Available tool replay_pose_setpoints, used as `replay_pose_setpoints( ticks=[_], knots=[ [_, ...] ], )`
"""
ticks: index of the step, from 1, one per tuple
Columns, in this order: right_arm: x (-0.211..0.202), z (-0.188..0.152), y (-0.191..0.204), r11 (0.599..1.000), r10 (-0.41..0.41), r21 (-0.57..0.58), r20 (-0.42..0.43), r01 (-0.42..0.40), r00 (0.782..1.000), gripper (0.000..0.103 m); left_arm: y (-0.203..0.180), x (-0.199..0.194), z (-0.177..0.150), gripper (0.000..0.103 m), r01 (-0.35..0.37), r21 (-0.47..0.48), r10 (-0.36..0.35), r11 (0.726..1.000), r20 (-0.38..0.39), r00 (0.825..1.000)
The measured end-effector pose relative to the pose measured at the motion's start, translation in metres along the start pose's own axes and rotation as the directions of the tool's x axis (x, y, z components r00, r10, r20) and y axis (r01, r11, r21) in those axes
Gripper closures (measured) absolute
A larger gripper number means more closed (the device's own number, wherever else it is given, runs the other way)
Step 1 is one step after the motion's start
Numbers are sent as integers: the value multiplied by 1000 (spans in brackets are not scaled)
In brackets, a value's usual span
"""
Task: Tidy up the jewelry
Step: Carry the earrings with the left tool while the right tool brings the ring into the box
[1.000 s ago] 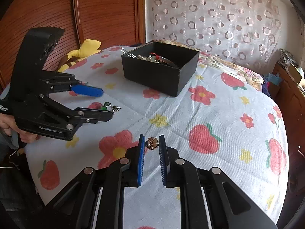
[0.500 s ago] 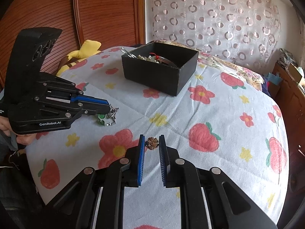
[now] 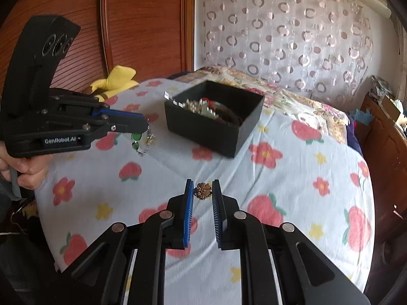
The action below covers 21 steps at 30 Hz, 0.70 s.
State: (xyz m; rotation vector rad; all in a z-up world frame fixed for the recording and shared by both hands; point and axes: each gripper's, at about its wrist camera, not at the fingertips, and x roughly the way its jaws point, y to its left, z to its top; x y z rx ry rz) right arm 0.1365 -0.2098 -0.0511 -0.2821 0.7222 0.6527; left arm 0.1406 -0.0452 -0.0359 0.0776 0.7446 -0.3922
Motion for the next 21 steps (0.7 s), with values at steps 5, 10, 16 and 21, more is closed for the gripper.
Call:
replay_pose_setpoints(
  ticks=[5,10,16,21],
  knots=[
    [3,20,-4,1000,-6,1,25,6,1000,87,8,-7,26,98,-14,-7,14,1000,41,999],
    [10,43,-10,1000,-9,8,46,8,999,87,19,-8,53,98,-48,-15,49,999,70,996],
    [25,69,-19,1000,-20,20,50,19,999,87,28,3,74,98,-66,-26,68,997,68,995],
    [52,82,-29,999,-35,32,19,35,999,87,35,24,85,98,-78,-38,79,996,42,996]
  ],
)
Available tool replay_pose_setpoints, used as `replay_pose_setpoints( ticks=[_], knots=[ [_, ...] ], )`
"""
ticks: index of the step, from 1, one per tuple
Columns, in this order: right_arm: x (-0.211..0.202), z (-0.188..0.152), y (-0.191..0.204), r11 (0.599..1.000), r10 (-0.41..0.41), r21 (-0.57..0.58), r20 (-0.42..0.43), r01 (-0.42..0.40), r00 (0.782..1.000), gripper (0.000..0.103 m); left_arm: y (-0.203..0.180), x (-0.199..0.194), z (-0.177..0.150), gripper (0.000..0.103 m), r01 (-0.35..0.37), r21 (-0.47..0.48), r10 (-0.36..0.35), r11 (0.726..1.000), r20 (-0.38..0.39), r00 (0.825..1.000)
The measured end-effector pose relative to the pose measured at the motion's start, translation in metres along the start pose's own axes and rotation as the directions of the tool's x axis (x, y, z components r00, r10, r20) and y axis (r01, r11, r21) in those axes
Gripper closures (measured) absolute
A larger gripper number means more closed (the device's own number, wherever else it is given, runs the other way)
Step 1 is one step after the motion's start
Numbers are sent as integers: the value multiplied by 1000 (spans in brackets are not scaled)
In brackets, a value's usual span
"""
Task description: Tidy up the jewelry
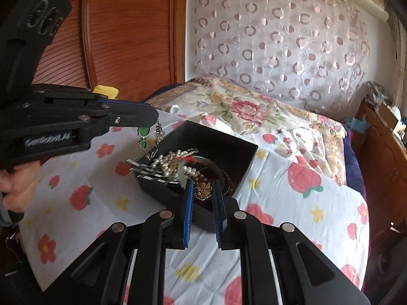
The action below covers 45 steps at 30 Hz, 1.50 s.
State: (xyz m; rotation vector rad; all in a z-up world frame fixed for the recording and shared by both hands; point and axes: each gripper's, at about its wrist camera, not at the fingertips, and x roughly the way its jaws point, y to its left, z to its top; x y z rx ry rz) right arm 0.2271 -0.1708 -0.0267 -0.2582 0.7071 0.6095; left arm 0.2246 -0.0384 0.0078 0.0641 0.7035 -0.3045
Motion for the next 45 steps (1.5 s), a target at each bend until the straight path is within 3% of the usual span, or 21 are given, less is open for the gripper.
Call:
replay_pose_setpoints(
  ticks=[7,18,20,23,25,27,29,32,37,45],
  knots=[
    [26,8,-21,994,34,103,-22,-32,999,83,5,19,2,98,-25,-12,24,1000,-27,999],
    [9,13,-33,989,55,136,16,-57,998,79,6,31,6,96,-33,-26,33,999,-24,999],
    [6,11,-31,991,47,128,16,-49,999,79,7,31,6,68,-38,-34,38,999,-16,999],
    [-2,6,-27,991,31,131,28,-35,999,77,7,27,1,47,-59,-34,60,998,1,998],
    [-8,2,-25,991,20,130,42,-26,999,69,9,22,-5,28,-83,-45,83,996,14,996],
    [-16,-3,-22,991,9,133,58,-17,998,69,10,17,-11,25,-97,-53,98,994,26,995],
    [-21,-8,-20,990,-1,138,70,-9,998,69,10,11,-19,13,-123,-55,125,991,40,991],
    [-30,-11,-19,990,-19,144,88,6,996,63,9,0,-30,8,-146,-58,150,988,71,986],
    [-47,-16,-16,986,-47,163,133,25,990,36,9,-19,-51,8,-139,-88,147,986,93,985],
    [-72,-26,2,986,-56,167,196,23,979,12,11,-48,-88,8,-140,-127,154,982,114,981]
  ],
)
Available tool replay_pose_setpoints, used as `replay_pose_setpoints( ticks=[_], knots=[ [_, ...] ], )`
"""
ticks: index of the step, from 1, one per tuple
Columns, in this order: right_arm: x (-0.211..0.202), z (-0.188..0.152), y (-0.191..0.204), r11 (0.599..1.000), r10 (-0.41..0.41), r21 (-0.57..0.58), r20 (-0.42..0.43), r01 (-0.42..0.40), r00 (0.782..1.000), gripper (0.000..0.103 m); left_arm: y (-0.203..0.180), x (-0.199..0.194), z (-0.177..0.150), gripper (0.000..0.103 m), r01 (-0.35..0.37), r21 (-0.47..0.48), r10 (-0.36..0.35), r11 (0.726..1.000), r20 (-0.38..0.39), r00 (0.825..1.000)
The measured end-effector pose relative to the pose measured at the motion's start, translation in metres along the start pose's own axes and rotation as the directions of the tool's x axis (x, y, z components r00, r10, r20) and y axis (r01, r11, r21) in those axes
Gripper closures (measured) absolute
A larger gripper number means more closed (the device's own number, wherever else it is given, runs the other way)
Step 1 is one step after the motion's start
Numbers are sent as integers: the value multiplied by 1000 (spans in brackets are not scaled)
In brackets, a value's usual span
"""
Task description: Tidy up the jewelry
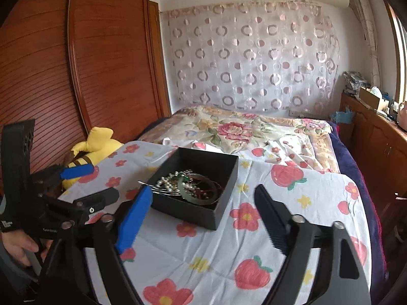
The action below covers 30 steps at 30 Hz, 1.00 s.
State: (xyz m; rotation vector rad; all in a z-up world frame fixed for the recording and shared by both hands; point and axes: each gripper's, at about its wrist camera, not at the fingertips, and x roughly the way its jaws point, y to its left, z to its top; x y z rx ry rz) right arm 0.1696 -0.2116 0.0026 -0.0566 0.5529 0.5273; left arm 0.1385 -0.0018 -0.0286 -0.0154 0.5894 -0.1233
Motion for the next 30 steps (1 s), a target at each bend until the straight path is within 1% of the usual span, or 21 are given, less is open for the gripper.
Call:
replay_pose_setpoints(
  ticks=[1,4,8,11,14,15,19,24,30],
  knots=[
    [-2,0,1,1000,-6,-2,6,6,1000,8,-1,-3,-3,8,-6,1,6,1000,4,1000],
    [-12,-5,10,1000,-25,-6,34,25,999,3,-1,-15,-8,8,-29,8,29,1000,17,999],
    [-23,-10,19,999,-32,6,51,32,998,3,-2,-34,-15,8,-42,2,41,999,30,999],
    [-31,-12,25,999,-50,5,60,50,997,3,-6,-48,-17,8,-39,1,39,999,46,998],
    [-44,-18,31,998,-62,12,87,61,994,3,-9,-64,-19,8,-28,-6,29,1000,65,997],
    [-48,-21,33,998,-59,7,97,58,994,3,-10,-69,-20,8,-34,-9,35,999,70,997],
    [-68,-36,40,995,-101,13,133,101,986,3,-18,-84,-26,8,-59,4,58,998,96,994],
    [-87,-57,36,989,-142,64,143,134,980,3,-25,-98,-37,8,-92,19,89,996,117,989],
    [-97,-73,32,984,-163,101,146,150,976,3,-28,-104,-42,8,-88,21,85,996,116,990]
  ],
)
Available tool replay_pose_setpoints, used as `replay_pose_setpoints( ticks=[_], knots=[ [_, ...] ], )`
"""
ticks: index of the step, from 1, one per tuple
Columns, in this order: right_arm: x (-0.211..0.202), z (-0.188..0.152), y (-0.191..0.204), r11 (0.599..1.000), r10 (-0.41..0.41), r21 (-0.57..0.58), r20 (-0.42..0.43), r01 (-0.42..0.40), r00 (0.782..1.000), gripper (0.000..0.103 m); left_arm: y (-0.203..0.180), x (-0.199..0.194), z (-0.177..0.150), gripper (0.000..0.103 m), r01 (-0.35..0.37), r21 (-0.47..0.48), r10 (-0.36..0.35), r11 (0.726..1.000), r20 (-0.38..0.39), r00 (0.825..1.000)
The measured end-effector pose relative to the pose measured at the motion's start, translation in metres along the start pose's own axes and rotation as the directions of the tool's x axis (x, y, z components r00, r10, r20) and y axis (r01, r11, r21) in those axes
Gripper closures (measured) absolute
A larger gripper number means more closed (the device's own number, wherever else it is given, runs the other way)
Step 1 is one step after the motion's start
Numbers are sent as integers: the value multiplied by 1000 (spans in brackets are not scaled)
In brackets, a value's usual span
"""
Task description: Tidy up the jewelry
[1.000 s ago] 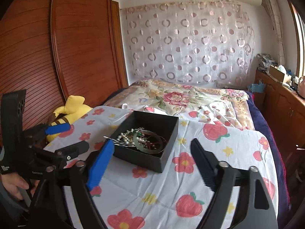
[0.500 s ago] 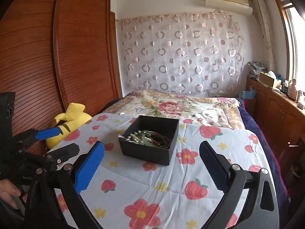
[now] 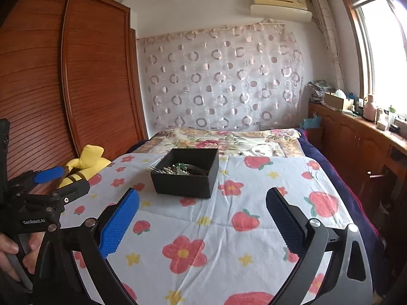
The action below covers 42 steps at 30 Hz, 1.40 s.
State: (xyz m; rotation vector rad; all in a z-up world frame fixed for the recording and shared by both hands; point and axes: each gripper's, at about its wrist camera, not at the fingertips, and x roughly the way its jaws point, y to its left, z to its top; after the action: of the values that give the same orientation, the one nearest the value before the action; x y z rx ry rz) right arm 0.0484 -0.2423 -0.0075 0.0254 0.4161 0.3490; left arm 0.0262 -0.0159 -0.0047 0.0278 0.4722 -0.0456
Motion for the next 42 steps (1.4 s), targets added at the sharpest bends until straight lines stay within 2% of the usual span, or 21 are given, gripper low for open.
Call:
replay_pose_setpoints(
  ticks=[6,42],
  knots=[
    [1,-6,-4,1000,6,17,2,-6,1000,3,-5,-6,-1,8,-8,14,8,1000,21,1000],
    [2,-9,-4,1000,5,17,8,-5,1000,3,-6,-8,-4,8,-2,-8,2,1000,15,1000]
  ],
)
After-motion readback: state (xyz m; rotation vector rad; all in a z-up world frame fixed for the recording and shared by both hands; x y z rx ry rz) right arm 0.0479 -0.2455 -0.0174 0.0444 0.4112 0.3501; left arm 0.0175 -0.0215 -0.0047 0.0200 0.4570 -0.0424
